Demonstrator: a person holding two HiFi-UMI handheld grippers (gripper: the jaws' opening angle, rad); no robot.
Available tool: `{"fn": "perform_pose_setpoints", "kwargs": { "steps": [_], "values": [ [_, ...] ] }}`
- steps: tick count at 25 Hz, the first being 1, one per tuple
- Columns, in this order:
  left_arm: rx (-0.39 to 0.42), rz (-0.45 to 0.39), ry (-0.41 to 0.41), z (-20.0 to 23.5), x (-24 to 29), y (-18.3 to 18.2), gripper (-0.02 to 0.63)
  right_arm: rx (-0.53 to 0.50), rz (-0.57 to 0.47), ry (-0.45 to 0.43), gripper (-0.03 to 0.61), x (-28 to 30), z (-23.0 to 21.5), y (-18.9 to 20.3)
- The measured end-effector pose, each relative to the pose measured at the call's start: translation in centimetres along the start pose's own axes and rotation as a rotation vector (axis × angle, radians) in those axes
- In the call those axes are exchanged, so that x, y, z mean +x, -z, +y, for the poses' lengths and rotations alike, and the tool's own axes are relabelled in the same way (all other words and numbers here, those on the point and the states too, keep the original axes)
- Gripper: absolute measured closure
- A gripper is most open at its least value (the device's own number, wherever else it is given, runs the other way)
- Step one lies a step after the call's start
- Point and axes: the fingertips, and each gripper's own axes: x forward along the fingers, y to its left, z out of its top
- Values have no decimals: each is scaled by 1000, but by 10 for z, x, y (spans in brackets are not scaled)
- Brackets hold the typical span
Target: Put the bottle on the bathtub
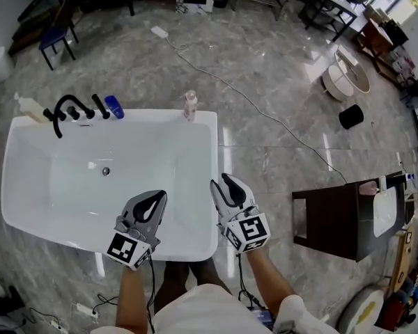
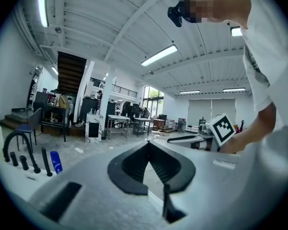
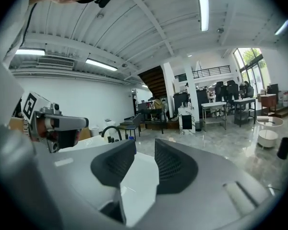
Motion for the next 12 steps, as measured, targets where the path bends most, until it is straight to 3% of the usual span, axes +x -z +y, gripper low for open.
{"fn": "perform_pose_setpoints", "kwargs": {
  "steps": [12],
  "values": [
    [25,-61,53,-39,-33,-66,611,25,-88,90,499,-66,19,-68]
  ]
}}
